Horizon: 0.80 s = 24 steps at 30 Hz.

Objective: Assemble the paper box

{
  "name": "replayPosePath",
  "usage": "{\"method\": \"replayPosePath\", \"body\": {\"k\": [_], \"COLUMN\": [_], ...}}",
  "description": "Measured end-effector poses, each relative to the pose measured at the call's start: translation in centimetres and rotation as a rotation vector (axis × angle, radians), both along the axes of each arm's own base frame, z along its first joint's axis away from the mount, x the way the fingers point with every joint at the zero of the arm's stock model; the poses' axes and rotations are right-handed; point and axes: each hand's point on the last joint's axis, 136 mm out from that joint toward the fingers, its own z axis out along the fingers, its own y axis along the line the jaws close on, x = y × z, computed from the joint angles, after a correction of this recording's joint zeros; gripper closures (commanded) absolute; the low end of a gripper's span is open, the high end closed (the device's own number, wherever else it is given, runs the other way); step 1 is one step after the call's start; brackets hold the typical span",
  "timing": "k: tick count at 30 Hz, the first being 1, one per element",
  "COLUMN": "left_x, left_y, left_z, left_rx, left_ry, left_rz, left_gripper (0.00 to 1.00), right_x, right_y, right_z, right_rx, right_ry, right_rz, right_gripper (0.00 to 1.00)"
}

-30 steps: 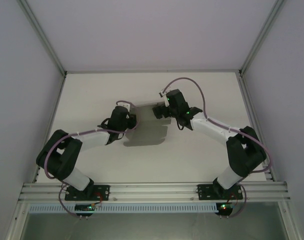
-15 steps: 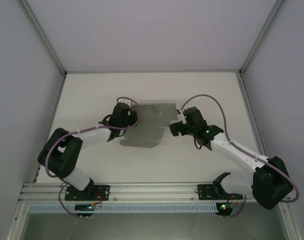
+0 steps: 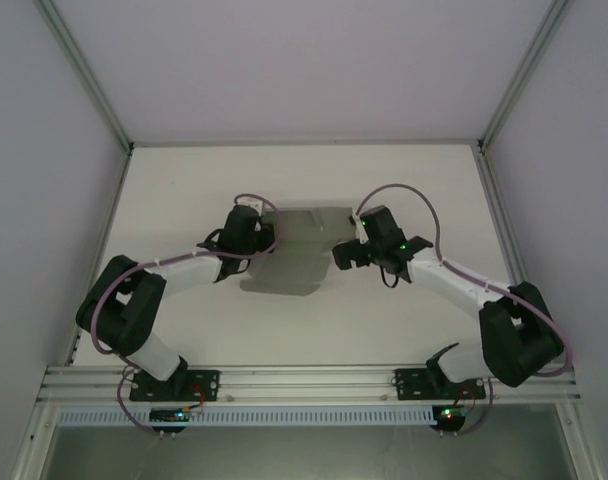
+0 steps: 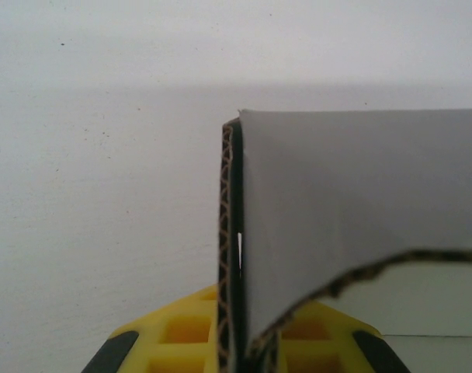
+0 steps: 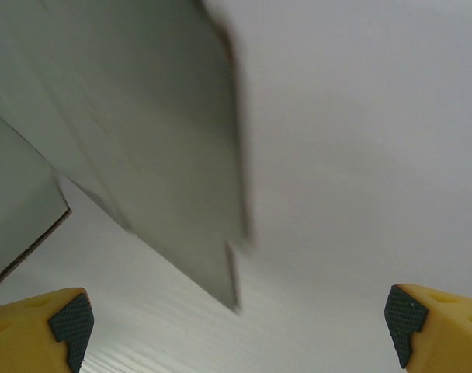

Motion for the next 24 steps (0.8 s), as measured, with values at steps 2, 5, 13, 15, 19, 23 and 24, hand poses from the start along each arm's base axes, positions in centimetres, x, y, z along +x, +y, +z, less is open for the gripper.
{"method": "replayPosePath", "body": {"k": [2,5,13,15,19,23,24], "left_x": [0.0,-0.1,-0.5,-0.5,-0.4,-0.3,-0.2], "left_y": [-0.1,-0.3,-1.2,-1.2,-1.1,-0.8,-0.7], "left_z": [0.1,0.1,0.2,0.2,0.2,-0.1,-0.1], "left_rx": [0.010,0.020,0.014,0.014,0.010,0.011,0.008], "left_ry": [-0.009,-0.018,-0.031,-0.031,-0.029,-0.021,-0.019], "left_rz": [-0.011,-0.026,-0.068,-0.067,-0.057,-0.031,-0.024], "left_gripper": [0.97,0.97,0.97,0.96,0.96,0.96,0.96], "right_x": [0.9,1.8,3.2,3.3,4.3,5.7,5.9], "right_y": [0.7,1.2,3.3,3.9,4.6,4.3,4.2], "right_z": [0.7,1.3,1.4,1.1,0.6,0.6,0.7], "right_rx": [0.010,0.011,-0.010,-0.024,-0.093,-0.195,-0.215], "right_ry": [-0.014,-0.031,-0.055,-0.056,-0.096,-0.150,-0.159], "right_rz": [0.009,0.017,0.076,0.089,0.056,-0.073,-0.111], "right_gripper": [0.01,0.01,0.00,0.01,0.01,0.01,0.01]}}
